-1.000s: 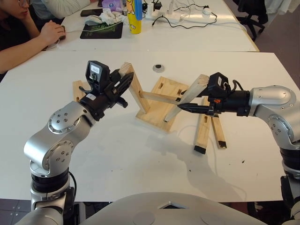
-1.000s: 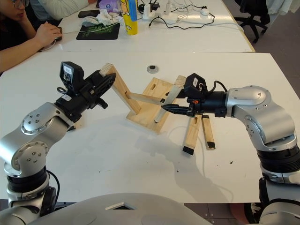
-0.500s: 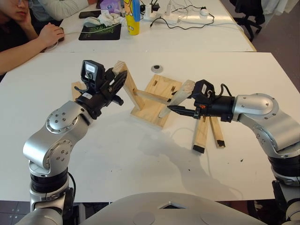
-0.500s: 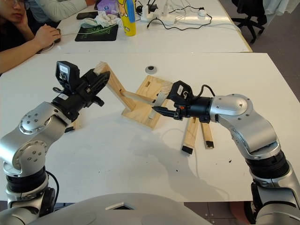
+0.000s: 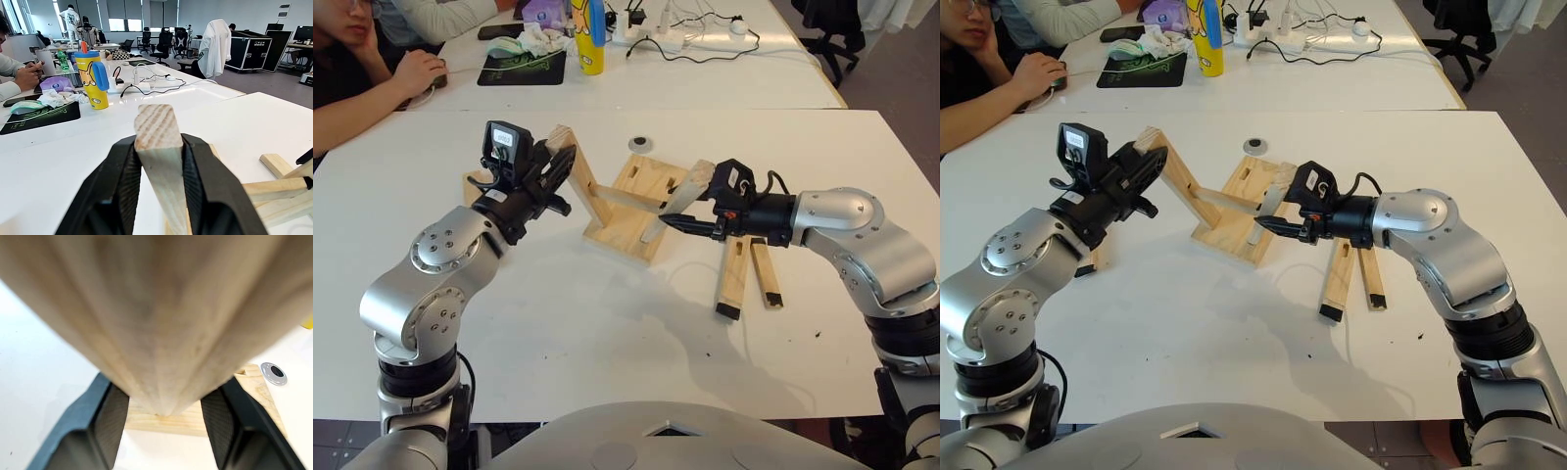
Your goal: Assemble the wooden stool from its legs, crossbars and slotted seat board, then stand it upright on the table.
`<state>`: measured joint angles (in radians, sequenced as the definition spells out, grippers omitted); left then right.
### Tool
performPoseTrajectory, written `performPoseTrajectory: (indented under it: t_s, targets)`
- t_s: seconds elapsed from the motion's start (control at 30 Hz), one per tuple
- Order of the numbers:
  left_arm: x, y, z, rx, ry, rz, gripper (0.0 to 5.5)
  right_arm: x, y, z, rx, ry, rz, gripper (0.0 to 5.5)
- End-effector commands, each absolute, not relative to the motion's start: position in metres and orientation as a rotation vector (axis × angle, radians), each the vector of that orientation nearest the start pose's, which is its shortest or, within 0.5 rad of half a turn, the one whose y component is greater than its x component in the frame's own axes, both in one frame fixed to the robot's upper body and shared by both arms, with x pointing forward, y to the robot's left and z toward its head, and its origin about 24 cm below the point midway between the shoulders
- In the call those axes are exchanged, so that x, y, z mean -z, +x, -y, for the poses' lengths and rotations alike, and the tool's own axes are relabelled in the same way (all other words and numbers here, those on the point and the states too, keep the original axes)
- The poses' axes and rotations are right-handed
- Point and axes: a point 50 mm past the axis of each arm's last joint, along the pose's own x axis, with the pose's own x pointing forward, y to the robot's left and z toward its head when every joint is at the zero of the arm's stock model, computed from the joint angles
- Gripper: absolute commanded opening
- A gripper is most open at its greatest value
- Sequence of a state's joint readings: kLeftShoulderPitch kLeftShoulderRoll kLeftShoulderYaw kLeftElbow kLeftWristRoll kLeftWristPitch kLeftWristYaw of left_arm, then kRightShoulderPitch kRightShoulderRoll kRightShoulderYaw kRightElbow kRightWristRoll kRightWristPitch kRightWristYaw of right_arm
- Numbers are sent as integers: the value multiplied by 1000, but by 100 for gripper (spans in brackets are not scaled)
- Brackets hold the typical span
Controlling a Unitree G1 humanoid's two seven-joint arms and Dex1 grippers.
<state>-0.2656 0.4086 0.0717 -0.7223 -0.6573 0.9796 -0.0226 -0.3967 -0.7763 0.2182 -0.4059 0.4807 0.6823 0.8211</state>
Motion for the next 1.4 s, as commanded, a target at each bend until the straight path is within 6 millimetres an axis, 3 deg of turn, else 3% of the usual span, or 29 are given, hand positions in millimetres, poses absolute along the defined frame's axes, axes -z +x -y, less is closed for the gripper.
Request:
performPoseTrajectory:
  t_s: [0.03, 0.27, 0.43, 0.63, 0.8, 0.97, 1.13, 1.4]
  targets:
    - [-167, 226, -101, 752, -29, -146, 113, -96, 248, 146, -1203, -314, -654, 205]
    - [-152, 228, -106, 706, -74, -197, 113, -107, 279, 139, -1265, -393, -666, 205]
    - [-146, 229, -108, 688, -78, -210, 113, -90, 287, 142, -1256, -399, -728, 205]
    - [-146, 227, -107, 694, -84, -212, 113, -56, 269, 154, -1255, -407, -820, 205]
    - [-140, 226, -109, 694, -92, -239, 113, -26, 242, 140, -1284, -375, -852, 205]
    - [-132, 224, -113, 687, -89, -272, 113, -22, 242, 126, -1229, -324, -795, 205]
    - [-133, 227, -113, 693, -80, -264, 113, -16, 244, 129, -1185, -316, -798, 204]
    - [-137, 230, -113, 698, -72, -247, 113, 2, 227, 135, -1175, -281, -848, 204]
